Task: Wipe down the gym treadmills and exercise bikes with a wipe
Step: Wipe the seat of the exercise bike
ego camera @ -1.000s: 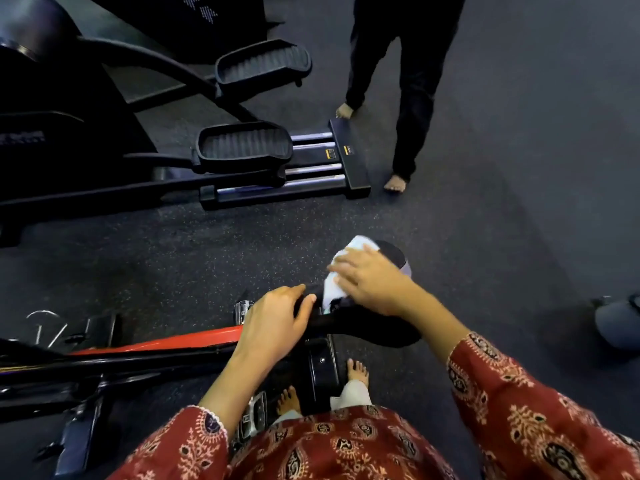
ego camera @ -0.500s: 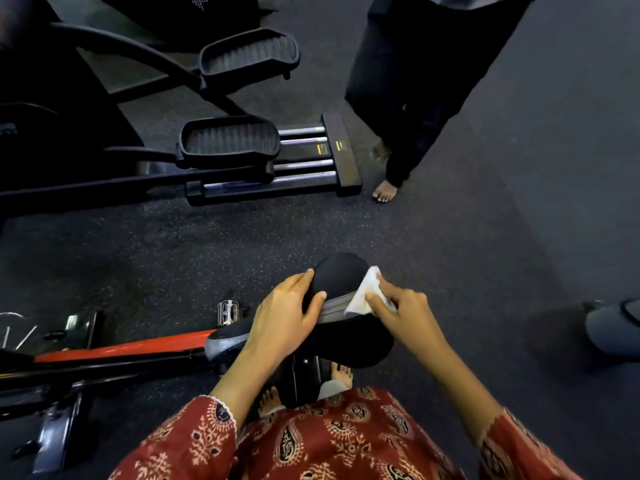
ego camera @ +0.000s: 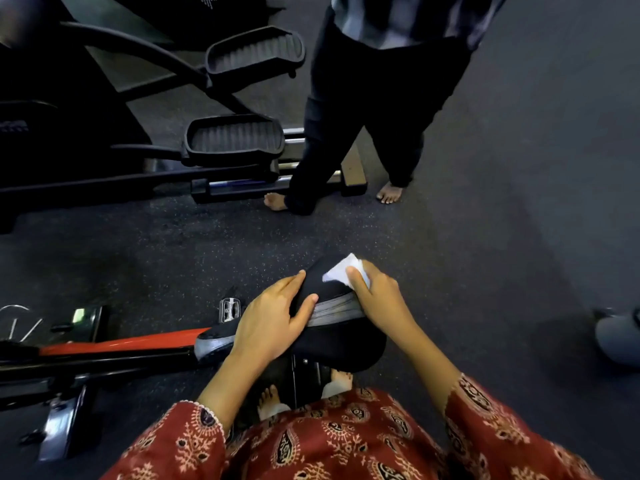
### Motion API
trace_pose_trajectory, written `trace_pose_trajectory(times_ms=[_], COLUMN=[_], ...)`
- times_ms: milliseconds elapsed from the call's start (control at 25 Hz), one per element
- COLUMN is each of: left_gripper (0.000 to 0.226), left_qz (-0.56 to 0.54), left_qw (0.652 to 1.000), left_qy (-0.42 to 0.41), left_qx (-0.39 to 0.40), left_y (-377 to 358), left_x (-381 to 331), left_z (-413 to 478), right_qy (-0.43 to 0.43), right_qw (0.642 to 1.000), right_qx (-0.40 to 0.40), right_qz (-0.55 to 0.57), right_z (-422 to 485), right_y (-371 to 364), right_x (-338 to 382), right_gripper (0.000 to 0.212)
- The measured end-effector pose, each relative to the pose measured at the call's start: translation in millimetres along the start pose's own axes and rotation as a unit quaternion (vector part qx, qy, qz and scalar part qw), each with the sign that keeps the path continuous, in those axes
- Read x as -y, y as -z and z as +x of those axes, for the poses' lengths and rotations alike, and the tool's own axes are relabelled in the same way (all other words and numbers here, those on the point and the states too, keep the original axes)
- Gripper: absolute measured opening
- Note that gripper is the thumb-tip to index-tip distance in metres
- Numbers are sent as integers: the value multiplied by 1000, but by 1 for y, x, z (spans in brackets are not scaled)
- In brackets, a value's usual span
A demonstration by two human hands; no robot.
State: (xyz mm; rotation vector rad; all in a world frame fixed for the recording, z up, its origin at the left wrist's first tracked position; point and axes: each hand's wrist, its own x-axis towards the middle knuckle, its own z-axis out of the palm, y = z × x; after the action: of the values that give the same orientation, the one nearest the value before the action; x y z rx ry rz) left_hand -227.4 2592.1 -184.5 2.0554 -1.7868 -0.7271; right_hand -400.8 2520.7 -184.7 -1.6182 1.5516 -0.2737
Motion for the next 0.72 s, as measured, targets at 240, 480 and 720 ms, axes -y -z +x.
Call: trace_pose_trajectory(times_ms=[240,480,720], left_gripper=[54,36,32], left_qz=[25,16,60], left_qw=[1000,997,992], left_qy=[-3,8,-13], left_qx=[-9,-70,-113], left_y=[-1,1,-4], left_x=[-1,6,16], left_z=[-1,-9,-15], right_qy=[16,118,395], right_qw=[999,973,891], right_qx=[-13,-64,6], right_qz=[-29,-186,-222], right_z=[-38,12,-23], right_y=[-9,-19,-26], right_x=[-16,15,-14], right_gripper=[58,44,38])
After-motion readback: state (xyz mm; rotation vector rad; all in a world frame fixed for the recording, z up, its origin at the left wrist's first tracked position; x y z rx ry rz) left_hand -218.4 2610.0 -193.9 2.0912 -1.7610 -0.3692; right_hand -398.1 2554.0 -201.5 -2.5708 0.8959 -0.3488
